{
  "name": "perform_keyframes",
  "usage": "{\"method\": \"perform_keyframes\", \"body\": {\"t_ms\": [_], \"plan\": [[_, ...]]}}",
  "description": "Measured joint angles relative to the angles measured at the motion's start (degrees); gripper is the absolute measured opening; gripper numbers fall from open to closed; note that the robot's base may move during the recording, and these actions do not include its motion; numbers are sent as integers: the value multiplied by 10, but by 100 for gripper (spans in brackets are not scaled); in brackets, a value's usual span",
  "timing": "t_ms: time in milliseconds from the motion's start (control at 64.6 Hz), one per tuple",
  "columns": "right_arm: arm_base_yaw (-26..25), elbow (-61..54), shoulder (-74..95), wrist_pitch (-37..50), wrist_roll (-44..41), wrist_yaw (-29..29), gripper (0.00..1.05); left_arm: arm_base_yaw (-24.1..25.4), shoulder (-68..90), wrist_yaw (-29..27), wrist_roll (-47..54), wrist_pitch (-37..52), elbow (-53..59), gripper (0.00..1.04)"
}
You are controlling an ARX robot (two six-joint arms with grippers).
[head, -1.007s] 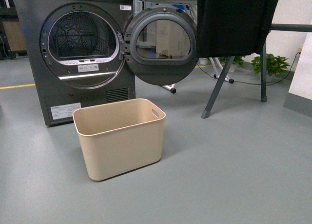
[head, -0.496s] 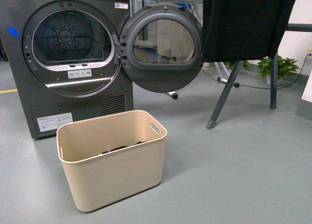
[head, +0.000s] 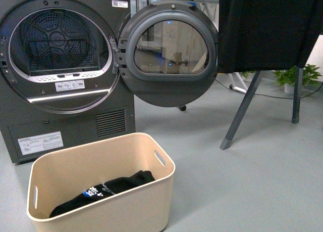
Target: Move hamper under clothes hanger
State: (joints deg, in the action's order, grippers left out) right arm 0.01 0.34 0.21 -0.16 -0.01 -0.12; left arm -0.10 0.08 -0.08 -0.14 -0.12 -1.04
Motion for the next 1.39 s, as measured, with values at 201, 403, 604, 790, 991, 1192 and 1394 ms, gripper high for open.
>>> {"method": "perform_keyframes", "body": {"t_ms": [201, 403, 604, 790, 991, 1192, 1394], "plan": [[0, 0, 0, 0, 0, 1, 97, 0, 0, 1, 0, 0, 0, 98], [0, 0, 0, -1, 0, 1, 97, 0, 0, 1, 0, 0, 0, 98], [0, 0, 0, 0, 0, 2, 97, 0, 1, 3, 0, 0, 0, 98], [-1, 0, 0, 0, 0, 2, 97, 0, 1, 1, 0, 0, 0, 98], [0, 0, 0, 0, 0, 1, 97, 0, 0, 0, 0, 0, 0, 98], [0, 0, 0, 0, 0, -3, 97, 1, 0, -2, 0, 0, 0, 98], [0, 0, 0, 0, 0, 0, 97, 1, 0, 1, 0, 0, 0, 98]]}}
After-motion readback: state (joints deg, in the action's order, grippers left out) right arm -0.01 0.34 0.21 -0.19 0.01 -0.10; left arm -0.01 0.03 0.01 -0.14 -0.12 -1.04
